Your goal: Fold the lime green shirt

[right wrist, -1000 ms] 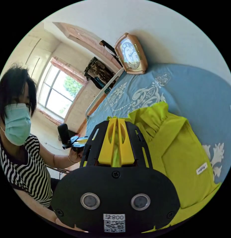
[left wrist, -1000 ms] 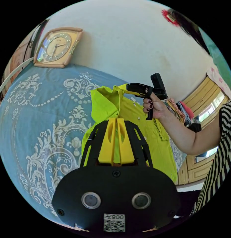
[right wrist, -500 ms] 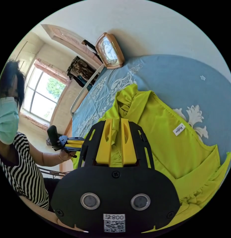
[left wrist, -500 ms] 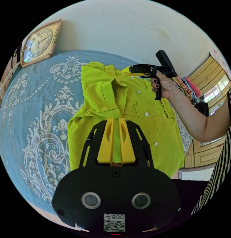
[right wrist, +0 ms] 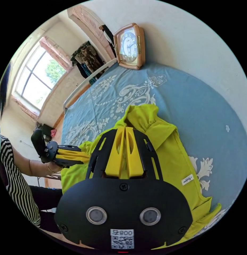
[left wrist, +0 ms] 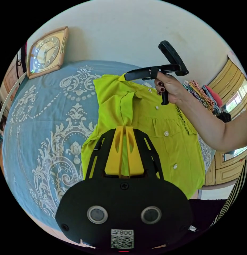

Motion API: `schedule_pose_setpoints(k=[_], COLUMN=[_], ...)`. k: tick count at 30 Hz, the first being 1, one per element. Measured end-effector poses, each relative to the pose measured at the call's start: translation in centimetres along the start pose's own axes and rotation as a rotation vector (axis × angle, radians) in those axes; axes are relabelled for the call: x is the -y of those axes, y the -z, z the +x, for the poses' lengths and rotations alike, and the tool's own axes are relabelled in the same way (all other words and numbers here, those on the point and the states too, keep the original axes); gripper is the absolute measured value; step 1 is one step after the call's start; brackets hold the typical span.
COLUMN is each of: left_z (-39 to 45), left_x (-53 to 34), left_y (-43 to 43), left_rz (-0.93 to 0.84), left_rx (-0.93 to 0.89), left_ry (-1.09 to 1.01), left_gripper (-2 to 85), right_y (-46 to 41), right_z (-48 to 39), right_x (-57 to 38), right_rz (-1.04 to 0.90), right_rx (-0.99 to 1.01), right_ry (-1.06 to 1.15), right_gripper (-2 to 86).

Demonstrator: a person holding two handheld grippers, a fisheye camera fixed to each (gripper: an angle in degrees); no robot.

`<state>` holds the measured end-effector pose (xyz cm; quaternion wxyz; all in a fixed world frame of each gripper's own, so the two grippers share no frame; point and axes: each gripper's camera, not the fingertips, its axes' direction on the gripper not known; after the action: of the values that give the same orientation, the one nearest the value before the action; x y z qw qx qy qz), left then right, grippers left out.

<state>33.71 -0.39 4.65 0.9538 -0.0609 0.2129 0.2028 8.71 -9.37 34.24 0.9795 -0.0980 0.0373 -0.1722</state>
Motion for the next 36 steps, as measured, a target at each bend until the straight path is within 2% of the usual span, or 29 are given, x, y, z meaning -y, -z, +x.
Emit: schedule_pose_setpoints(k=[7, 11, 15, 18, 22, 27, 36], left_z=[1.3, 1.0, 0.7, 0.1, -1.4, -3.3, -6.9], left_x=[-0.6, -0.3, -0.1, 0.3, 1.1, 1.5, 2.1], left_y=[-2.2, -2.1, -1.0, -0.9, -2.0, -3.4, -2.6], left_rz=[-0.072, -0.061, -0.014, 0.0, -0.023, -0.059, -0.011], left_rx=[0.014, -0.003, -0.018, -0.012, 0.003, 0.018, 0.049], left_ry=[-0.038, -0.018, -0.006, 0.01, 0.049, 0.12, 0.199], left_gripper=[2.1, 2.8, 3.5, 4.2, 4.0, 2.3, 0.8], right_y=[-0.9, 0.3, 1.7, -0.3, -3.3, -6.2, -5.7], right_z=[2.6, 2.4, 0.9, 0.4, 0.6, 0.2, 1.0], right_x=[0.6, 0.6, 1.8, 3.8, 6.3, 8.1, 10.0], right_rz=[-0.035, 0.035, 0.128, 0.043, -0.084, -0.22, -0.133], right_rx=[0.082, 0.0, 0.027, -0.052, -0.05, -0.146, -0.043], right_ry=[-0.058, -0.08, 0.002, 0.003, 0.018, 0.028, -0.005], right_gripper=[0.3, 0.6, 1.6, 3.5, 5.1, 1.6, 0.3])
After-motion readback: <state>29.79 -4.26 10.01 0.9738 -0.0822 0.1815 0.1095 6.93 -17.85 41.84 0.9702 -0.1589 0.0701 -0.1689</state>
